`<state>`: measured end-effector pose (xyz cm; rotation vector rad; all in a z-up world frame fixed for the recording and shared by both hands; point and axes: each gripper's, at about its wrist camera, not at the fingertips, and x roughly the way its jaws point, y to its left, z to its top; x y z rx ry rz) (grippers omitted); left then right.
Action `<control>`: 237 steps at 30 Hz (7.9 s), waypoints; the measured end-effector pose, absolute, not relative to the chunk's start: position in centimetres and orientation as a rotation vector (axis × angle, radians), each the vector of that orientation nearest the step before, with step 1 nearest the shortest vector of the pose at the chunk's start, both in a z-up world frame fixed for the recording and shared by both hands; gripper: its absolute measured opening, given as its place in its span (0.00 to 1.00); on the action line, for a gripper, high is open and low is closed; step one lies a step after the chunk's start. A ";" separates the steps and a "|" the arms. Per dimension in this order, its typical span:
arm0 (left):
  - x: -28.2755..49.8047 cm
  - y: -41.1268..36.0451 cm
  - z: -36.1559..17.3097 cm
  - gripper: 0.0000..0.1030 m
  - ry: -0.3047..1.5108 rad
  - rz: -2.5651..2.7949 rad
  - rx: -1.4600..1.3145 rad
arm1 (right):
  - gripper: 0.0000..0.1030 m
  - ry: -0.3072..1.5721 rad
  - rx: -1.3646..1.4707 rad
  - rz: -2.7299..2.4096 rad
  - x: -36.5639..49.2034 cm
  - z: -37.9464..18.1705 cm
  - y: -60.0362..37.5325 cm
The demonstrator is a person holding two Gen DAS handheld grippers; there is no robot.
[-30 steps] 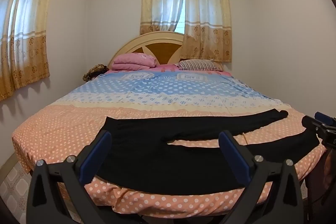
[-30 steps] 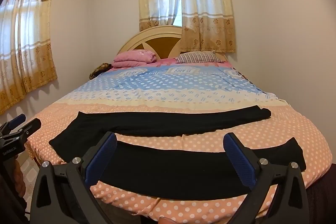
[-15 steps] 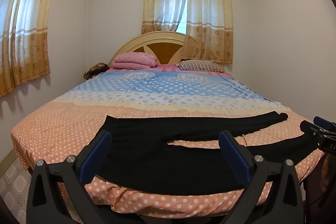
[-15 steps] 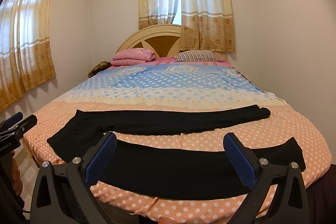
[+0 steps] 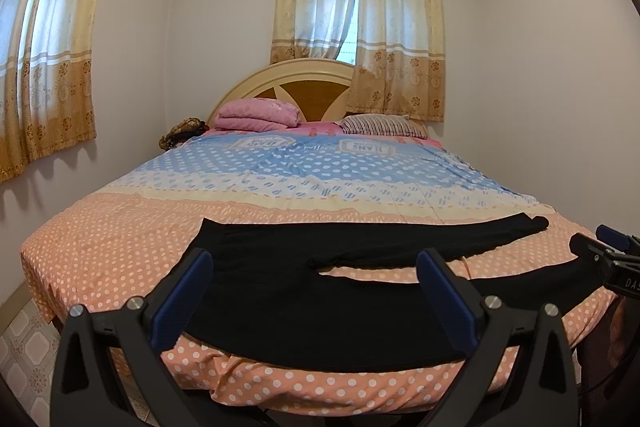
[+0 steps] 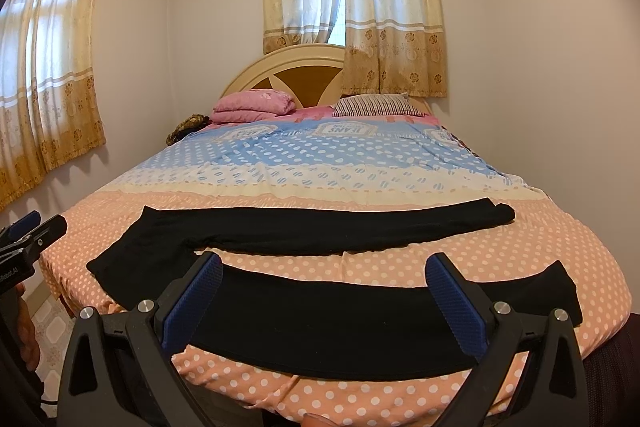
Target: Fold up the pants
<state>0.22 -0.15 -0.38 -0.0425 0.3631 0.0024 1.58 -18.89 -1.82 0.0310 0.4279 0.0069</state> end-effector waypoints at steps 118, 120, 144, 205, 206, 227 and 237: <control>35.8 19.9 -15.8 0.15 0.921 -0.022 -0.006 | 0.50 0.781 0.120 -0.323 23.5 -7.8 -41.6; 35.5 19.4 -16.0 0.14 0.909 -0.029 0.032 | 0.50 0.784 0.128 -0.360 24.9 -7.6 -43.7; 36.8 19.5 -16.4 0.14 0.923 -0.018 0.040 | 0.05 0.987 0.113 -0.310 37.0 -13.0 -50.9; 15.4 25.6 -16.7 0.13 0.619 -0.183 -0.177 | 0.40 0.602 0.265 -0.383 1.8 -8.9 -48.1; 15.4 25.4 -16.8 0.13 0.621 -0.178 -0.165 | 0.43 0.590 0.244 -0.395 1.2 -8.2 -47.5; 14.7 24.6 -16.3 0.13 0.626 -0.101 -0.167 | 0.49 0.676 -0.435 0.291 9.7 -14.4 -10.5; 15.3 24.1 -16.1 0.13 0.627 -0.109 -0.162 | 0.14 0.722 -0.468 0.292 11.6 -16.0 -9.3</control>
